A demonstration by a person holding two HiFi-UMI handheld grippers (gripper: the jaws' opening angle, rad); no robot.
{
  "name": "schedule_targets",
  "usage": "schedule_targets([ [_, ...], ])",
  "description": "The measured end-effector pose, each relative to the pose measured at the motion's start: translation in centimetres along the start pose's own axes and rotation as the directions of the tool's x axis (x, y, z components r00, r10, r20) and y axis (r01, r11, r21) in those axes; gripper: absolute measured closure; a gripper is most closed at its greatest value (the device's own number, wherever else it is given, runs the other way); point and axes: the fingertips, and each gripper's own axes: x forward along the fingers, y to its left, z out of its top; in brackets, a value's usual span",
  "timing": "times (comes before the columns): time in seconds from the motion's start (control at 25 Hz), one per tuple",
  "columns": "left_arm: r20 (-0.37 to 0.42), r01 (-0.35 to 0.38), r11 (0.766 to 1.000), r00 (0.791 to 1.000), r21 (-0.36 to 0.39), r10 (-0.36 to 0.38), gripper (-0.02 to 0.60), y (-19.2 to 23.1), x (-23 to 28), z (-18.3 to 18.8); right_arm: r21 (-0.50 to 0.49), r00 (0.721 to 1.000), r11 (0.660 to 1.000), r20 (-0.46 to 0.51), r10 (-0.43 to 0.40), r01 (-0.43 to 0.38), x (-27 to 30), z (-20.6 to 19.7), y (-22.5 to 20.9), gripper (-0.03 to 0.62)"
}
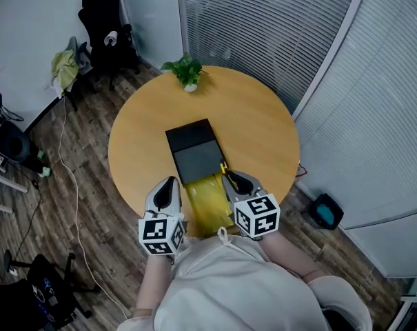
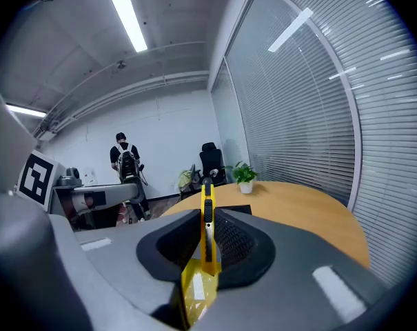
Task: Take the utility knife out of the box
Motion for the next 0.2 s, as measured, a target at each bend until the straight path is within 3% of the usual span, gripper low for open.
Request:
schedule_targets([
  [0.2, -0.005, 0.006, 1.0, 1.0, -0.002, -0.006, 0.577, -0.28, 0.29, -0.45, -0.006, 1.0, 1.0, -0.01, 0.003, -0.003, 0.21, -0.42, -0.06, 0.531],
])
